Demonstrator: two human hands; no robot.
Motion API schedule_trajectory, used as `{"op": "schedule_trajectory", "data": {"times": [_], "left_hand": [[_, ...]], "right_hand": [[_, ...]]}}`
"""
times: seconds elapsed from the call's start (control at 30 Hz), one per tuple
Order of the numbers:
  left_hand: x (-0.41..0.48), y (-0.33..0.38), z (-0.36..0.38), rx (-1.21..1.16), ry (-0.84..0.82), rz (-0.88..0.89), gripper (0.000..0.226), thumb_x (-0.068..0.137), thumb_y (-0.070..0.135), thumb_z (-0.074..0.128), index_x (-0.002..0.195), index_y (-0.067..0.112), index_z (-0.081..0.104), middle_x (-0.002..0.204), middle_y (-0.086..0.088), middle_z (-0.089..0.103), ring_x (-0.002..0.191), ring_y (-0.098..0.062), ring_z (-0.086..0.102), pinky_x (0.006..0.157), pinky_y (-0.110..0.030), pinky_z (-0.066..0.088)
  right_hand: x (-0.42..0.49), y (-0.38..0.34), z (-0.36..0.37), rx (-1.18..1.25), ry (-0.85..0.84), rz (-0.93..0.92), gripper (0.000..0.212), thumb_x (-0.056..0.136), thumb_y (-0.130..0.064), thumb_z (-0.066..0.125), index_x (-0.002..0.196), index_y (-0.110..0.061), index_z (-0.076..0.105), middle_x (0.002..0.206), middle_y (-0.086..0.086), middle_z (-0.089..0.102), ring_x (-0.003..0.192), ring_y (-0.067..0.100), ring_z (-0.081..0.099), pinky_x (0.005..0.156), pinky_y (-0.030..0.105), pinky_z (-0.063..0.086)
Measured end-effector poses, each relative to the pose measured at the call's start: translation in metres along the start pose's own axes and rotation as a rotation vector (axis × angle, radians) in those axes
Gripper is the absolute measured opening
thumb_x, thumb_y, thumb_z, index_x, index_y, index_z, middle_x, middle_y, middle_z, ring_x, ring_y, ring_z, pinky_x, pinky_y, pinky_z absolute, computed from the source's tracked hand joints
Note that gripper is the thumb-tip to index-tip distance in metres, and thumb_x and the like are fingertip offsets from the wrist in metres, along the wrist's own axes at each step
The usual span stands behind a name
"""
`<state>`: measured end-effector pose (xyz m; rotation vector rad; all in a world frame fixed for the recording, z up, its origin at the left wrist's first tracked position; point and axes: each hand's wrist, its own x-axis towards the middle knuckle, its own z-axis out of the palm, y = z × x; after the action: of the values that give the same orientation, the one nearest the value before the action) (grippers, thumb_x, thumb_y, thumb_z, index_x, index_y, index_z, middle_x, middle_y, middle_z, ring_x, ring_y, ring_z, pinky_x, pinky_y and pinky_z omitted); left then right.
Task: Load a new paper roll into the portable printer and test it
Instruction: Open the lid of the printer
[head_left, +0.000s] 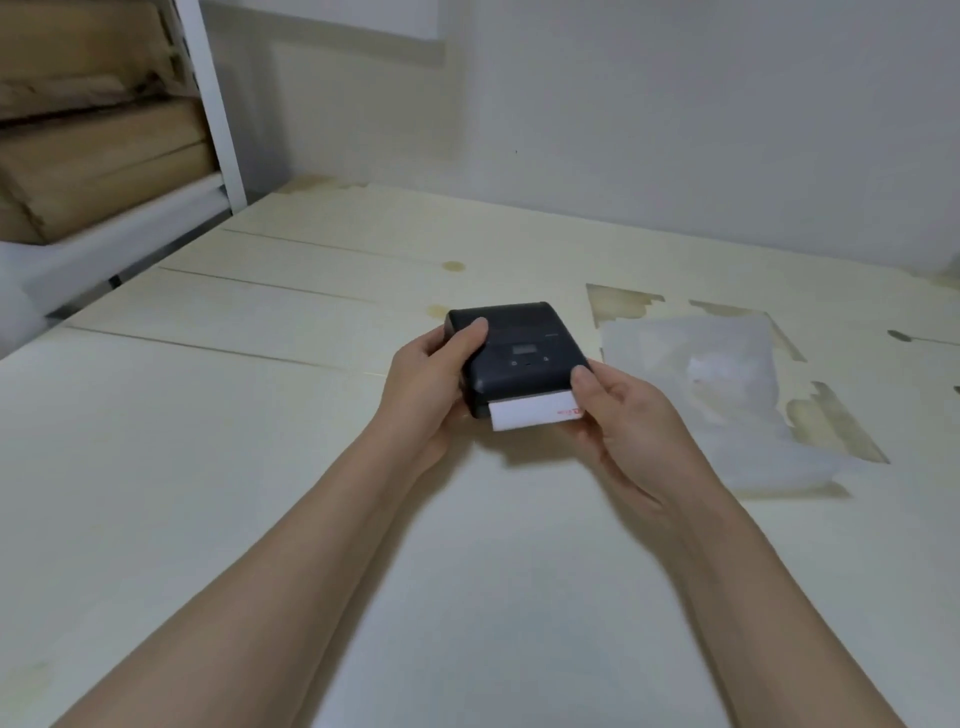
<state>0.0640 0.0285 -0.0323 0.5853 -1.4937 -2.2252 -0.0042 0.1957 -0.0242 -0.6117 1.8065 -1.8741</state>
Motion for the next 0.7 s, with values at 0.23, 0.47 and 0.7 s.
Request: {"op": "schedule_trajectory", "data": {"times": [0.23, 0.47, 0.7], "left_hand": [[-0.002, -0.001, 0.007, 0.018, 0.124, 0.042, 0.026, 0.079, 0.032, 0.079, 0.100, 0.017, 0.075, 0.101, -0.006, 0.079, 0.094, -0.027, 0.075, 0.086, -0.051, 0.060], [0.000, -0.002, 0.012, 0.007, 0.209, 0.061, 0.072, 0.052, 0.047, 0.088, 0.115, 0.016, 0.070, 0.114, 0.000, 0.074, 0.100, -0.020, 0.074, 0.088, -0.045, 0.060], [0.004, 0.000, 0.005, 0.063, 0.149, 0.086, 0.067, 0.062, 0.043, 0.086, 0.120, 0.017, 0.067, 0.118, 0.001, 0.073, 0.105, -0.016, 0.072, 0.093, -0.039, 0.058]], "right_hand": [[0.010, 0.002, -0.012, 0.286, -0.039, 0.080, 0.033, 0.102, -0.014, 0.042, 0.126, 0.002, 0.059, 0.122, 0.013, 0.070, 0.118, 0.021, 0.064, 0.099, 0.030, 0.051], [0.007, 0.001, -0.016, 0.238, -0.026, 0.072, 0.031, 0.102, -0.015, 0.043, 0.120, -0.001, 0.063, 0.120, 0.011, 0.071, 0.115, 0.019, 0.065, 0.092, 0.025, 0.055], [0.001, -0.007, -0.014, 0.074, 0.029, 0.002, 0.026, 0.099, -0.015, 0.049, 0.116, -0.013, 0.068, 0.109, -0.002, 0.076, 0.104, 0.009, 0.070, 0.084, 0.018, 0.055]]}}
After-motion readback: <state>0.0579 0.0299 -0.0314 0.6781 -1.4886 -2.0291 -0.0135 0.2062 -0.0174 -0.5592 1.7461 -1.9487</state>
